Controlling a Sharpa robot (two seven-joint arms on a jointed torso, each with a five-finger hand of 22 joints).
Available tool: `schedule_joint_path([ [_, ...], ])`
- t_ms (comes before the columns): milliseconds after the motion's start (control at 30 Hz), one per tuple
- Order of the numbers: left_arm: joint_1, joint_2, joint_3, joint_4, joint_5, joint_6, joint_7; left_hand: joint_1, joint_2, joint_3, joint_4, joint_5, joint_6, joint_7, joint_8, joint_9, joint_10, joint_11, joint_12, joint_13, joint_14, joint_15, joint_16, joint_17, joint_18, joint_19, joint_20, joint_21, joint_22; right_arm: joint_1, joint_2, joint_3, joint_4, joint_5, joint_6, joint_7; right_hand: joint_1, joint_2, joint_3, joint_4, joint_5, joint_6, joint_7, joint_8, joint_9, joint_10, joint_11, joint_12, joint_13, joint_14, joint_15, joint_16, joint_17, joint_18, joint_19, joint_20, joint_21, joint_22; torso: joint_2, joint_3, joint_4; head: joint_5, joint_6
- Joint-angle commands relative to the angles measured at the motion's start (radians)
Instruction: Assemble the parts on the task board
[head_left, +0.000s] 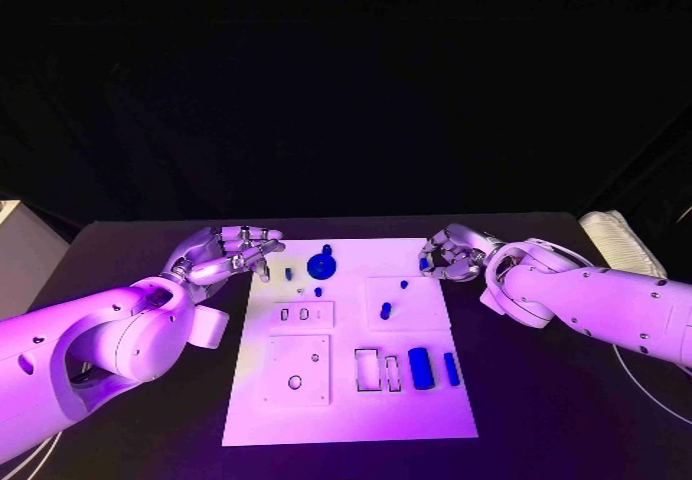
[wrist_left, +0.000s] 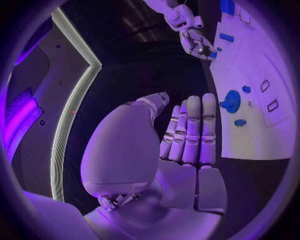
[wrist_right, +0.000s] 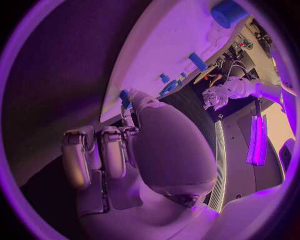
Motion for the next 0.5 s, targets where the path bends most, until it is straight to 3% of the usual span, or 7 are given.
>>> schedule_joint_path([
  [33,0.001,0.001,0.001,0.002,-0.005,0.020,0.003,-0.005,0.007,0.005,-0.001,-0.003,-0.007,-0.002,-0.001,0.002,-0.008,-0.001,0.002,0.001,-0.003,0.001,-0.004,-0.002,0.015,-0.005,-0.001,0.006,0.001,-0.001,0.001,0.000,0.000,-0.012,0.005,-0.007,-0.015,0.002,0.013,-0.002,0.002,0.012,0.000,0.007,-0.001,0.070,-0.009,0.005,0.225,0.106,-0.010,0.006,0.263,-0.007,0.105,-0.008,0.002,0.263,0.000,0.0001,0.0008,-0.002,-0.002],
  [233,0.001,0.000,0.001,0.002,-0.006,0.021,0.002,-0.005,0.007,0.005,-0.001,-0.003,-0.007,-0.002,-0.001,0.002,-0.008,-0.001,0.002,0.001,-0.003,0.001,-0.004,-0.002,0.015,-0.005,-0.001,0.006,0.001,-0.001,0.001,0.000,0.001,-0.018,-0.010,-0.013,-0.022,0.017,0.049,-0.006,0.002,0.043,-0.011,0.023,0.003,0.072,-0.019,0.008,0.228,0.106,-0.017,0.006,0.263,-0.007,0.105,-0.014,0.002,0.263,0.000,0.0005,0.0000,-0.001,-0.004],
  [500,0.001,-0.001,0.001,0.002,-0.009,0.021,0.001,-0.005,0.007,0.005,-0.001,-0.003,-0.007,-0.002,-0.001,0.002,-0.008,-0.001,0.002,0.001,-0.003,0.001,-0.004,-0.002,0.015,-0.005,-0.001,0.006,0.001,-0.002,0.001,0.000,0.012,-0.072,-0.123,0.005,-0.040,0.027,0.101,-0.029,0.000,0.094,-0.035,0.070,0.021,0.077,-0.039,0.012,0.232,0.106,-0.033,0.006,0.263,-0.007,0.105,-0.029,0.002,0.263,0.000,0.0001,-0.0017,-0.003,-0.005],
])
